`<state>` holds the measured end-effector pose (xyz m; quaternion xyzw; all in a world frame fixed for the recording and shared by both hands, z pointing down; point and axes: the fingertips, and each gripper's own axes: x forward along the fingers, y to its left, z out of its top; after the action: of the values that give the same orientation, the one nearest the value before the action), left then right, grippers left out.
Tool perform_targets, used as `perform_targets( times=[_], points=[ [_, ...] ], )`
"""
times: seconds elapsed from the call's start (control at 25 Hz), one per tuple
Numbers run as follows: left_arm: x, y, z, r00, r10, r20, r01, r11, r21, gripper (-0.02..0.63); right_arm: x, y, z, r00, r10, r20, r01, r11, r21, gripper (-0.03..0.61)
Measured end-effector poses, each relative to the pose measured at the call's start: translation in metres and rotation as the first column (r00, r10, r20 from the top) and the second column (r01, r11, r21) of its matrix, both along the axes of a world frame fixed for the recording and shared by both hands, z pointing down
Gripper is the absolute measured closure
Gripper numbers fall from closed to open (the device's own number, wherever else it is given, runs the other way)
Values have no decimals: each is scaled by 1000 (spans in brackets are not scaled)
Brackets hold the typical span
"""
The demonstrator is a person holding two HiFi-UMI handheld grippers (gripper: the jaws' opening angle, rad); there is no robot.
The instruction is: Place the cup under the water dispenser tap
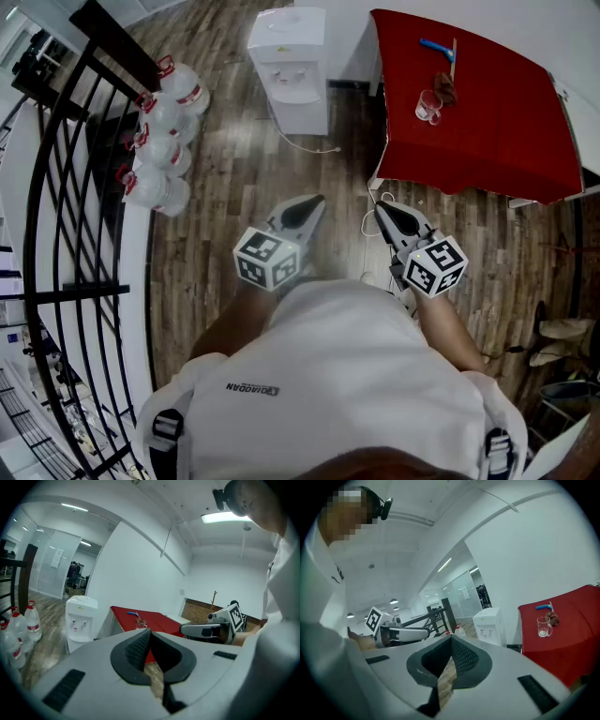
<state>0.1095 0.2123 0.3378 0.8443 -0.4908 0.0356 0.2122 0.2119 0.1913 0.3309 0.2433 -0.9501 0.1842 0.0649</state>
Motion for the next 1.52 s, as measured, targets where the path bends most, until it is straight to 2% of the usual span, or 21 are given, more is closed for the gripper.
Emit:
perform_targets(
  times=[0.44,0.56,0.76,0.96,1.52],
  points=[
    [0,-9,1,1000,24,17,-24,1000,9,617,-3,-6,2,1000,22,4,-23,1000,0,565],
    [-2,-12,3,999,28,20,-28,1000,-2,617,-7,-8,3,999,33,15,-33,999,-24,565],
    [-10,-14,10,999,38,31,-38,999,-15,617,-20,-6,13,1000,25,-10,-25,999,-32,565],
    [-23,-16,15,997,58,42,-58,998,-14,617,-39,-3,19,999,-1,-41,1,1000,-1,565],
    [-92,-8,36,986,136,100,-131,990,-58,617,-71,-19,41,982,176,-75,-179,983,-40,565]
  ],
)
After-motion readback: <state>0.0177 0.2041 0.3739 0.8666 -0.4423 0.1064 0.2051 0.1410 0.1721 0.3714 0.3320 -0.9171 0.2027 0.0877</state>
